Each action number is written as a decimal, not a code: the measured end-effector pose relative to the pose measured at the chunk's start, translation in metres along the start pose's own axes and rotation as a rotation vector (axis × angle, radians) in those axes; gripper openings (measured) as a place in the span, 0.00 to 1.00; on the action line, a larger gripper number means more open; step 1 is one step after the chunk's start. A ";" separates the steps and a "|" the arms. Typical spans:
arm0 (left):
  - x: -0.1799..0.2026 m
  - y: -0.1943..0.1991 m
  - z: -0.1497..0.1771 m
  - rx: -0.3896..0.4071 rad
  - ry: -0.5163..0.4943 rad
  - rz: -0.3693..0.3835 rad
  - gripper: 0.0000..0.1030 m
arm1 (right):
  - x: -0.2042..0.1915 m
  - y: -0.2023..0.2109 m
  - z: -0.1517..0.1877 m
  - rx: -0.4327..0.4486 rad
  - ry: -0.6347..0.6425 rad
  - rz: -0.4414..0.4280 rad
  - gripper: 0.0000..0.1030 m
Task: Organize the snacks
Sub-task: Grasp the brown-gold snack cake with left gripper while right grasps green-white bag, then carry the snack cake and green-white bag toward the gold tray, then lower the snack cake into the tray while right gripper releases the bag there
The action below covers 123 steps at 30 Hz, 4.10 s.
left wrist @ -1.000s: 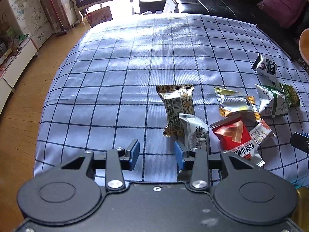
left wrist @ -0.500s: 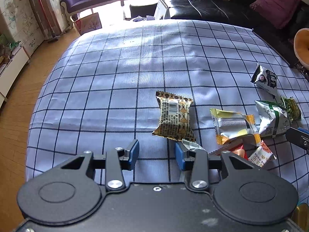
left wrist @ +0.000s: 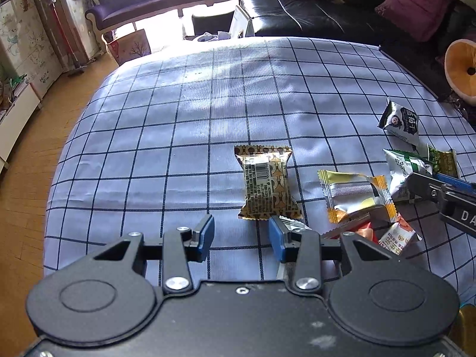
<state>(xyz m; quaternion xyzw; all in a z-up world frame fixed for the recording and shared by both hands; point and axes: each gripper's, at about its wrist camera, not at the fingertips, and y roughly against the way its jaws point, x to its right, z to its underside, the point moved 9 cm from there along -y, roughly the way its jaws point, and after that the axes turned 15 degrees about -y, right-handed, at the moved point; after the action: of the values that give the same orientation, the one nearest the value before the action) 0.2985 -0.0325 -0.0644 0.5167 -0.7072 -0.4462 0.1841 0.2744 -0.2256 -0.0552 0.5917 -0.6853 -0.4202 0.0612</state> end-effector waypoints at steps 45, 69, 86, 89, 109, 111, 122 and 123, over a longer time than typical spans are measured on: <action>0.015 -0.037 -0.040 0.023 -0.011 -0.012 0.44 | 0.013 0.005 0.003 0.084 -0.037 -0.152 0.42; 0.028 0.100 0.047 0.042 0.072 0.019 0.32 | 0.010 0.009 0.012 0.088 -0.011 -0.183 0.42; 0.030 0.132 0.124 0.020 0.139 0.061 0.32 | -0.011 0.109 0.041 0.104 0.140 -0.199 0.42; 0.030 0.137 0.133 0.029 0.131 0.059 0.32 | -0.012 0.118 0.052 0.084 0.153 -0.201 0.42; -0.008 0.158 0.132 0.059 0.201 0.052 0.31 | 0.009 0.141 0.062 0.097 0.135 -0.159 0.42; -0.002 0.155 0.133 0.044 0.194 0.065 0.31 | 0.010 0.140 0.064 0.083 0.134 -0.160 0.42; 0.059 0.136 0.153 -0.086 0.093 0.198 0.31 | 0.023 0.143 0.095 -0.047 0.153 -0.130 0.42; 0.063 0.135 0.155 -0.095 0.085 0.207 0.31 | 0.025 0.143 0.098 -0.059 0.157 -0.126 0.42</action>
<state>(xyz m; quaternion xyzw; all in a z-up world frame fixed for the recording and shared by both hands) 0.0851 -0.0113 -0.0487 0.4502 -0.7263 -0.4354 0.2833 0.1014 -0.2051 -0.0350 0.6625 -0.6272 -0.3957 0.1055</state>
